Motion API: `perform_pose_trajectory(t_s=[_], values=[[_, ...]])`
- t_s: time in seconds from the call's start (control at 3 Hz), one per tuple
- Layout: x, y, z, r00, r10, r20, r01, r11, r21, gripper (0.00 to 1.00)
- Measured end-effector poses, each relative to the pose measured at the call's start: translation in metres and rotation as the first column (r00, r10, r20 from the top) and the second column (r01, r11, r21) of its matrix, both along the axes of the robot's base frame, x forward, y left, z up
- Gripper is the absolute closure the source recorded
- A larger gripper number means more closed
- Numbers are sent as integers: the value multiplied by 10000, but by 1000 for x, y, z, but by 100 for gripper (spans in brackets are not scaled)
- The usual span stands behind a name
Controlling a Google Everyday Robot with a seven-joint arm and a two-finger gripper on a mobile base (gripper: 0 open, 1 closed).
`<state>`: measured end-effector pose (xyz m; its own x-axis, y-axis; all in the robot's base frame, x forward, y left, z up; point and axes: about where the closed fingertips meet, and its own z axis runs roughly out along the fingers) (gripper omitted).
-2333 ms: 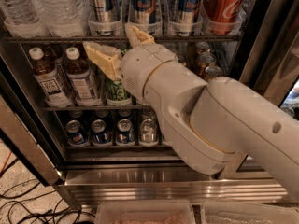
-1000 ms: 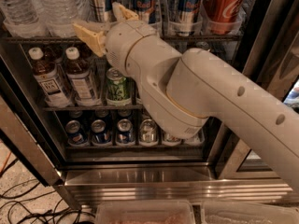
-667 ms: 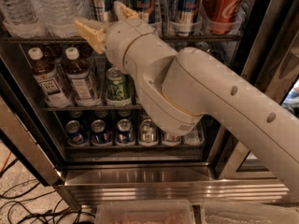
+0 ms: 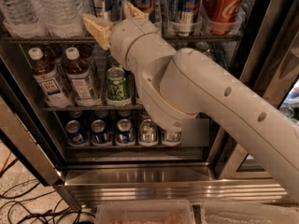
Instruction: Pick redbull can from top shelf of fridge
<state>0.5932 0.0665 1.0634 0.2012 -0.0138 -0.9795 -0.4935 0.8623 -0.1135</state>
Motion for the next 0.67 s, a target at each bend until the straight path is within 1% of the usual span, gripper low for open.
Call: perform_pose_trajectory(t_s=[0.33,0.67], values=[[22,9,-1,9998,184,-61,-184,9998,-5,32],[25,11,0,9997,243,-102,-244,9997,-21,33]])
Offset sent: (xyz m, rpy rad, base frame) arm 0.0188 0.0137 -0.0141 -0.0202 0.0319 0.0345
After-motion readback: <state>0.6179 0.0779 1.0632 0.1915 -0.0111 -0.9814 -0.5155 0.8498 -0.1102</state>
